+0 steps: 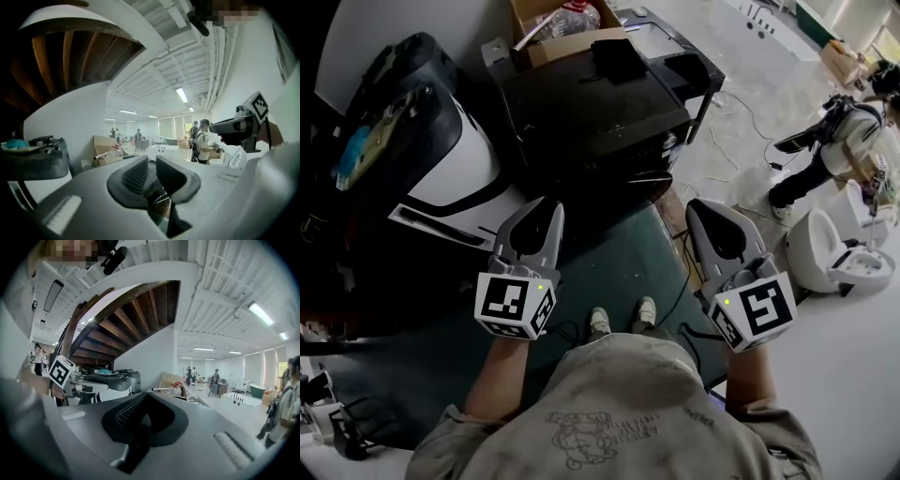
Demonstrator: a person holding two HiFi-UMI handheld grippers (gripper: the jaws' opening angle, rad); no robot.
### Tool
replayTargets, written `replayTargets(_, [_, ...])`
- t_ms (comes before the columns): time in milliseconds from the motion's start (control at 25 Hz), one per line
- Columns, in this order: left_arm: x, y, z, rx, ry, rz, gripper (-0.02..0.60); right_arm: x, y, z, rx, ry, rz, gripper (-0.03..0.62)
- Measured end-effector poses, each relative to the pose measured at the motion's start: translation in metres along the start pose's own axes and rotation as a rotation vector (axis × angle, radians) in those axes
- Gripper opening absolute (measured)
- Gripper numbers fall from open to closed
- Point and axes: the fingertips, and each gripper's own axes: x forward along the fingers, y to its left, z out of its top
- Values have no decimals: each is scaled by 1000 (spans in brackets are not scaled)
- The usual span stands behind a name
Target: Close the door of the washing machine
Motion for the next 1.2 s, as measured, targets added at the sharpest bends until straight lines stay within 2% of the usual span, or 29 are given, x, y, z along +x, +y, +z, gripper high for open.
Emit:
replayTargets(160, [-20,0,21,69,-22,14,32,-4,9,20,-29,-40,-4,28])
replayTargets(440, [-54,12,49,102,-49,66,9,-20,26,64,-46,-173,3,28])
replayTargets(640, [-75,17,61,125,-70,93,0,-27,38,81,-49,-257,21,28])
replayTargets(1200, [-98,26,44,124,-35,115,0,-12,53,74,-71,-191,49,28])
